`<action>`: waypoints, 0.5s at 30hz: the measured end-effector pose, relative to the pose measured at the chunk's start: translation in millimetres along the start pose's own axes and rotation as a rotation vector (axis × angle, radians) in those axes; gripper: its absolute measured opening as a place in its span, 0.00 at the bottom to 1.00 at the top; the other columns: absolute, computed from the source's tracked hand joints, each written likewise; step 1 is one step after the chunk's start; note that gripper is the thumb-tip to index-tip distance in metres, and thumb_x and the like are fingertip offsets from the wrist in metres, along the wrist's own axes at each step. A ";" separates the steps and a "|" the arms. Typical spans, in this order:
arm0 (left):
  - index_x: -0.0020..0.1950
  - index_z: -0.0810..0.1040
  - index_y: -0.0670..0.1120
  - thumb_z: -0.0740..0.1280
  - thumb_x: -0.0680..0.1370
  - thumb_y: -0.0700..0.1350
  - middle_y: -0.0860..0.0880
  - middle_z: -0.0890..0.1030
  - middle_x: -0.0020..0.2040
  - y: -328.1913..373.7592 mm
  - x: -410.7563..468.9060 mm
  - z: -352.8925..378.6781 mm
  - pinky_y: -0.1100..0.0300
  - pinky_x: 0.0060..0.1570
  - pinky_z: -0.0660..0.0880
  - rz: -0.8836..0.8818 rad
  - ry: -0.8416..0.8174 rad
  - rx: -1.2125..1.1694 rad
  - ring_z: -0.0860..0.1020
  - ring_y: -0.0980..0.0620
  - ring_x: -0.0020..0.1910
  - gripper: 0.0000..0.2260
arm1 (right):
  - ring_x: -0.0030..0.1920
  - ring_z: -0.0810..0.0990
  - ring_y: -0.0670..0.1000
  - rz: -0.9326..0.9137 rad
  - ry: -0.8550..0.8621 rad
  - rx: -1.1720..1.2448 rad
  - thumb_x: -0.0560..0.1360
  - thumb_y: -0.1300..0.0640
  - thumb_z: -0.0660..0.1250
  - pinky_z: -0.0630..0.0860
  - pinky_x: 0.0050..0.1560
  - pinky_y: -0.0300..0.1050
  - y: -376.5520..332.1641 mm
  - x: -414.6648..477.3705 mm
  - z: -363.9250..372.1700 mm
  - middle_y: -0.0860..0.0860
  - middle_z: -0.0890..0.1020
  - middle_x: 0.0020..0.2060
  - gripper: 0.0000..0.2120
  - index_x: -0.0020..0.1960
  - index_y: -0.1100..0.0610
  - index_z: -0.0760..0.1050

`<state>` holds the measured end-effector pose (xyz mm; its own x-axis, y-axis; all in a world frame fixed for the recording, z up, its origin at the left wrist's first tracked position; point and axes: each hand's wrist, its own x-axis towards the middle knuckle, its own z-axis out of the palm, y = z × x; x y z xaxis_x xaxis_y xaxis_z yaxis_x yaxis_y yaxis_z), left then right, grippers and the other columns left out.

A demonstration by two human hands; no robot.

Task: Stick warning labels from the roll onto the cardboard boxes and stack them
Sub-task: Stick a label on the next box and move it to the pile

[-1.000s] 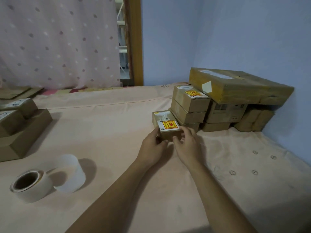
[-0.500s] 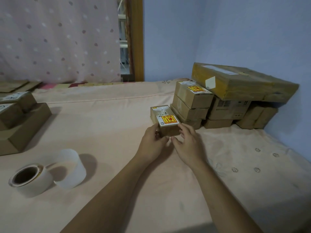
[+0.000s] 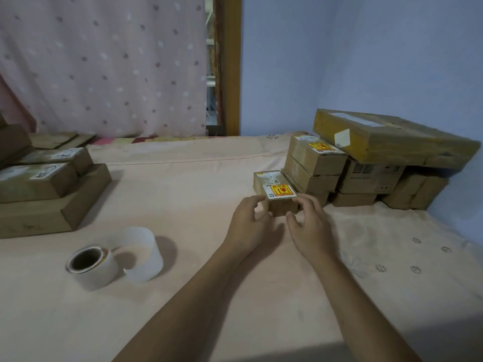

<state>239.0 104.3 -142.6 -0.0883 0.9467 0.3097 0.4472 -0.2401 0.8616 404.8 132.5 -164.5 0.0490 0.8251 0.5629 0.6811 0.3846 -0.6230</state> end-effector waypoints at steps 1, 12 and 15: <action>0.68 0.78 0.49 0.67 0.78 0.43 0.52 0.77 0.66 3.0 -2.6 -7.9 0.52 0.67 0.71 0.033 0.007 0.048 0.73 0.54 0.66 0.18 | 0.65 0.77 0.52 -0.036 0.000 -0.004 0.77 0.60 0.71 0.74 0.60 0.46 -2.7 -0.2 -0.2 0.47 0.76 0.68 0.16 0.64 0.56 0.78; 0.63 0.81 0.48 0.67 0.81 0.49 0.51 0.79 0.60 26.3 -16.6 -231.3 0.56 0.54 0.70 0.125 0.316 0.550 0.76 0.48 0.55 0.12 | 0.70 0.73 0.48 -0.265 -0.255 0.051 0.80 0.55 0.69 0.68 0.66 0.42 -113.5 6.3 50.5 0.46 0.77 0.68 0.15 0.66 0.54 0.78; 0.59 0.82 0.49 0.67 0.80 0.49 0.51 0.79 0.54 9.6 -31.5 -299.3 0.54 0.49 0.71 0.035 0.393 0.628 0.77 0.48 0.53 0.11 | 0.70 0.72 0.47 -0.280 -0.364 0.056 0.81 0.51 0.66 0.69 0.66 0.43 -159.8 8.3 72.8 0.44 0.75 0.70 0.16 0.68 0.51 0.76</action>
<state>-20.3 8.0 -23.7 -0.3242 0.7661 0.5550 0.8700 0.0111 0.4929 243.2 108.0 -99.8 -0.3982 0.7739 0.4925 0.5902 0.6272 -0.5083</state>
